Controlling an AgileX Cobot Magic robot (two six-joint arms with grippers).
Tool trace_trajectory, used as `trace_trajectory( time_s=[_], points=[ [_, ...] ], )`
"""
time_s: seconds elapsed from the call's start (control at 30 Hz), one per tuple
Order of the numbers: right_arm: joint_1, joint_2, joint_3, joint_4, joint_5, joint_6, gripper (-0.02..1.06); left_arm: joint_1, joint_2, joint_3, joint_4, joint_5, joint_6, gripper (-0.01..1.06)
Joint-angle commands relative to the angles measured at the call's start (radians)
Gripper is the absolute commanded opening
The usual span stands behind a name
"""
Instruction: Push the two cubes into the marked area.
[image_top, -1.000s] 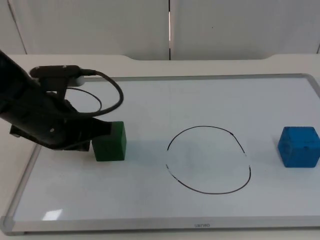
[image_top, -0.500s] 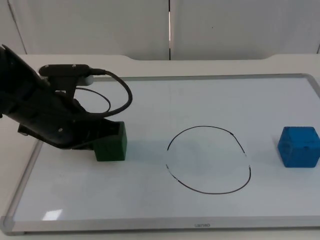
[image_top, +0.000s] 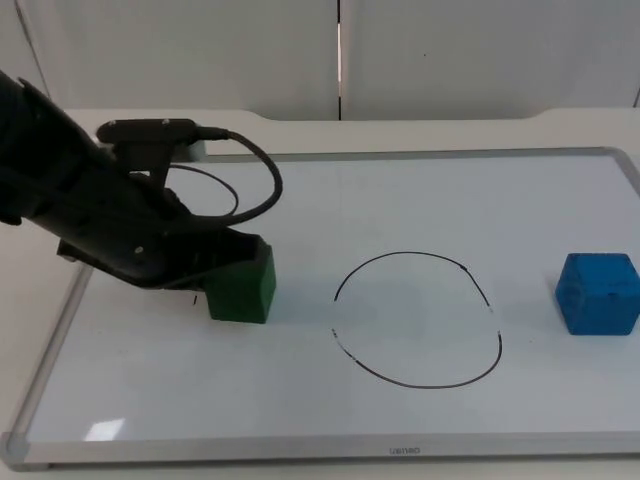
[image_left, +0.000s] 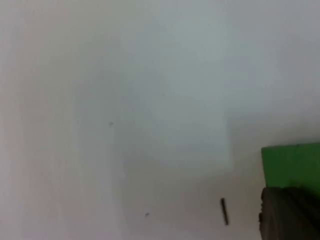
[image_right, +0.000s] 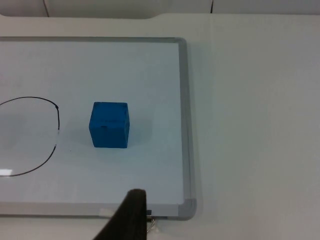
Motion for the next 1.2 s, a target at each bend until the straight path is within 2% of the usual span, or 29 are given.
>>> trace_trajectory(
  time_s=[0.0, 0.27, 0.9, 1.17],
  points=[
    [-0.004, -0.004, 0.002, 0.006, -0.006, -0.009, 1.05, -0.015, 0.003, -0.010, -0.015, -0.001, -0.009, 0.00],
    [-0.004, -0.004, 0.002, 0.006, -0.006, -0.009, 1.05, -0.020, 0.003, -0.010, -0.011, 0.005, -0.009, 0.00],
    [-0.004, -0.004, 0.002, 0.006, -0.006, -0.009, 1.05, -0.024, 0.003, -0.010, -0.039, 0.086, -0.009, 0.00],
    [-0.004, -0.004, 0.002, 0.006, -0.006, -0.009, 1.05, -0.075, 0.003, -0.010, -0.044, 0.040, -0.009, 0.00]
  ],
)
